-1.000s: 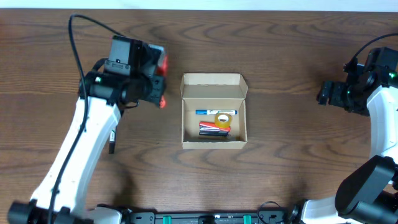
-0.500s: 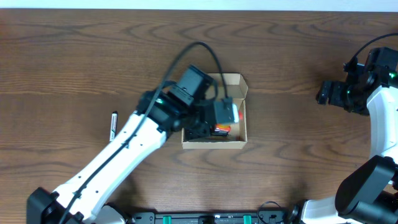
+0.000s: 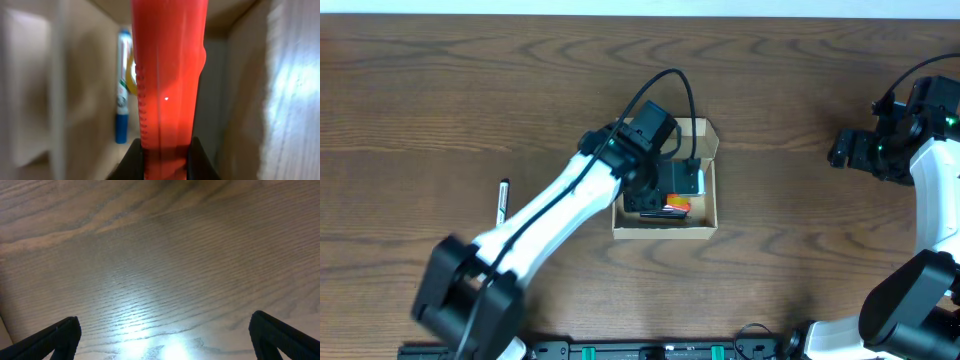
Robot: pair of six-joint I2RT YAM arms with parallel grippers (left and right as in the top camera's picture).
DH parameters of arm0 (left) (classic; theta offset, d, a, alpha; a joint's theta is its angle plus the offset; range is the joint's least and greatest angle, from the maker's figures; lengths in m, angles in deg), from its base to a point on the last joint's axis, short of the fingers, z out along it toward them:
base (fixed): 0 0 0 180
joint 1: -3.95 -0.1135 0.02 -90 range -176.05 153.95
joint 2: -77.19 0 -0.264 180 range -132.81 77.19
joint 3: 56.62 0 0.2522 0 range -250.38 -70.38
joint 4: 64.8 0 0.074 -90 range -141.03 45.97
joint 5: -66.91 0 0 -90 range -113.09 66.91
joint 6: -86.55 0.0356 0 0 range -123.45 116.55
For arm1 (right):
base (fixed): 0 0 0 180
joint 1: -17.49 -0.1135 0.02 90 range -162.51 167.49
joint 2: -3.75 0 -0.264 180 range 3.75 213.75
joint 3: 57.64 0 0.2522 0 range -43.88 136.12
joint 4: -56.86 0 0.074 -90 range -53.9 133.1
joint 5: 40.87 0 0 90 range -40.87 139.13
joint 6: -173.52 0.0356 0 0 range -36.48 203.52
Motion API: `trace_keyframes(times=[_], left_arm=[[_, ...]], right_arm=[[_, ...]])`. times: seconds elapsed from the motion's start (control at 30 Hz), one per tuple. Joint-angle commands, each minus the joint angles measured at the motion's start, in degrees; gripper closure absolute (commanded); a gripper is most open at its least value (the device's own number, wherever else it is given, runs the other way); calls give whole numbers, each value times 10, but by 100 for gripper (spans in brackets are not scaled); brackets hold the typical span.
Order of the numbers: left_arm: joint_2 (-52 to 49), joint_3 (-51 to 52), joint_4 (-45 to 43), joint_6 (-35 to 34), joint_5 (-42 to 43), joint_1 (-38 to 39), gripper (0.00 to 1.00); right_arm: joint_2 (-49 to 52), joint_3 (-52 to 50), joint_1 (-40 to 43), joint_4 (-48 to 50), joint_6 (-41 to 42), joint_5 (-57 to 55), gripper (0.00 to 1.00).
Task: Pack container
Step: 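Carry the red utility knife into the box and release it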
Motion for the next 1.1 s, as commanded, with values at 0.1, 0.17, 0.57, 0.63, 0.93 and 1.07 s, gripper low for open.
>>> trace_keyframes(times=[0.1,0.17,0.57,0.63,0.93,1.07], left_arm=[[-67,0,8,-10,-1,-24,94],[-74,0,8,-14,-1,-26,94],[-74,0,9,-24,-1,-25,53],[-72,-5,11,-34,-1,-25,54],[-41,-161,140,-182,-21,-31,41],[-29,-255,235,-275,-87,-46,8]], right_arm=[[-7,-2,2,1,8,7,1],[-7,-2,2,1,9,7,1],[-7,-2,2,3,8,10,1],[-7,-2,2,3,8,13,1],[-7,-2,2,3,8,17,1],[-7,-2,2,3,6,17,1]])
